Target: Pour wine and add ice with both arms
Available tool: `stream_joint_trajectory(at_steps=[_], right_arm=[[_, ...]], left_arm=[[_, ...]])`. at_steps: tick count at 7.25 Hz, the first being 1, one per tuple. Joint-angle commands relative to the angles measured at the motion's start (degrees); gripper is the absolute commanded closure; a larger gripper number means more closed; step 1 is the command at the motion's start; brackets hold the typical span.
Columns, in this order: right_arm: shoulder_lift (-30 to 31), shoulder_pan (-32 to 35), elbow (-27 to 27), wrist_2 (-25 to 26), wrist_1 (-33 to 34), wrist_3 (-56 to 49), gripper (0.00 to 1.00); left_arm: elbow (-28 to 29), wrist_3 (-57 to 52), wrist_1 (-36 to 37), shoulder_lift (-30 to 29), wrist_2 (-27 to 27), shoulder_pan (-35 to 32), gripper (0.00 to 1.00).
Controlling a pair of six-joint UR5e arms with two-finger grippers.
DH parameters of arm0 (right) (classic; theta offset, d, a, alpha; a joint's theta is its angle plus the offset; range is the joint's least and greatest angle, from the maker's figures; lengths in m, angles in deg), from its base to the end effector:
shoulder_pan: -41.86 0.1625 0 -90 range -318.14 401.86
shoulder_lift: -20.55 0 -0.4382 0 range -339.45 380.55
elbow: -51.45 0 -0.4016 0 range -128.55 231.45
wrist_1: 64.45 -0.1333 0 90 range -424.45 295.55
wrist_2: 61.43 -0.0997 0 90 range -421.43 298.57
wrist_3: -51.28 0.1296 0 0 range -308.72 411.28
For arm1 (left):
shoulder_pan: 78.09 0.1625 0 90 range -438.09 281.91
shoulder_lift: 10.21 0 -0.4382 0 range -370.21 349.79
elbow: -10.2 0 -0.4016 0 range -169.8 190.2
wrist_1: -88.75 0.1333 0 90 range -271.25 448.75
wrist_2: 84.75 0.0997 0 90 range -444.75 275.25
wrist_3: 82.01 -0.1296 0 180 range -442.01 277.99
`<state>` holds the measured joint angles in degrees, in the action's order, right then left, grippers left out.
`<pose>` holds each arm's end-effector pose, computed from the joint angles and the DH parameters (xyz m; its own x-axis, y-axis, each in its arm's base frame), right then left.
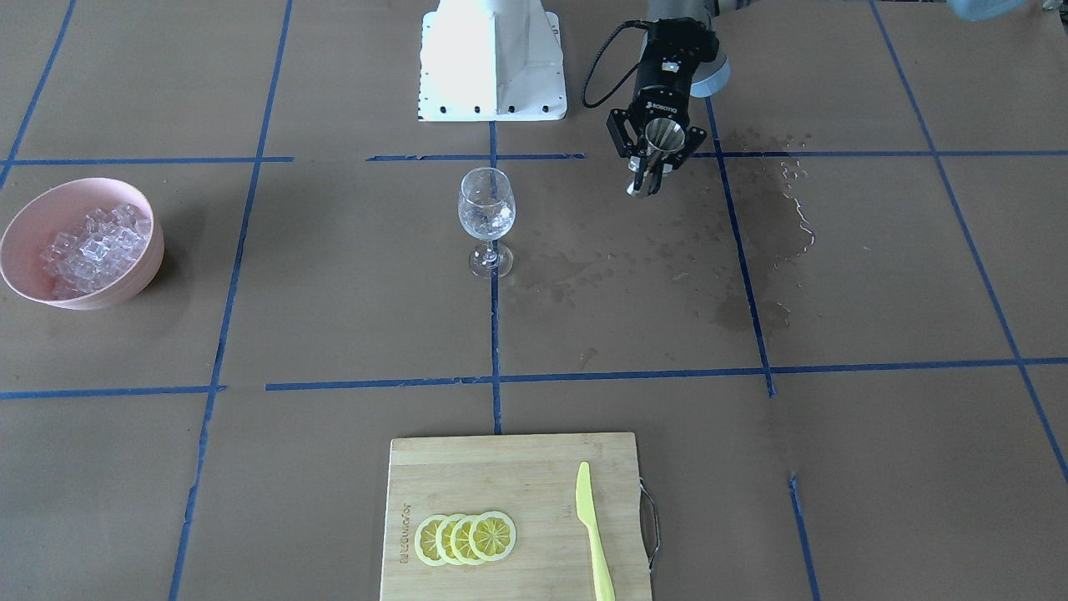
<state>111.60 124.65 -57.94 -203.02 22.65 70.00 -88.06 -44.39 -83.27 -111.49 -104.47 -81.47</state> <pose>-0.0307 -0.4953 0.5132 0.5876 -0.0438 0.8080 -0.0756 0.9912 0.1087 0.4711 -0.2836 0.3515 0.6229 0.2309 -0.7475 0.7326 0.1631 0.6609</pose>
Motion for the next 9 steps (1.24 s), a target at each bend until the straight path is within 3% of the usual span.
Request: stream_joint_trajectory(at_steps=[1,3,5,6,9], right_arm=[[0.09,-0.01,-0.21,0.0,0.0,0.0,0.0],[0.17,-3.32,-2.21,3.31,-0.96,8.21,0.0],[2.1,-7.9,-2.58,7.55,-9.28,16.84,0.0],[2.37,-8.44,-2.5,8.08,-9.93,17.23,0.0],[3.08,-9.41,-2.5,9.67,-10.02,17.23,0.0]], left_arm=[[-0.1,0.52,-3.94,4.33,-0.24,-0.05,1.0],[1.21,1.22,-3.85,4.42,3.16,-0.05,1.0],[3.41,1.22,-2.46,4.51,4.25,-0.22,1.0],[3.51,1.14,4.26,4.51,4.25,-0.4,1.0],[3.51,0.87,11.16,4.6,3.81,-1.72,1.0]])
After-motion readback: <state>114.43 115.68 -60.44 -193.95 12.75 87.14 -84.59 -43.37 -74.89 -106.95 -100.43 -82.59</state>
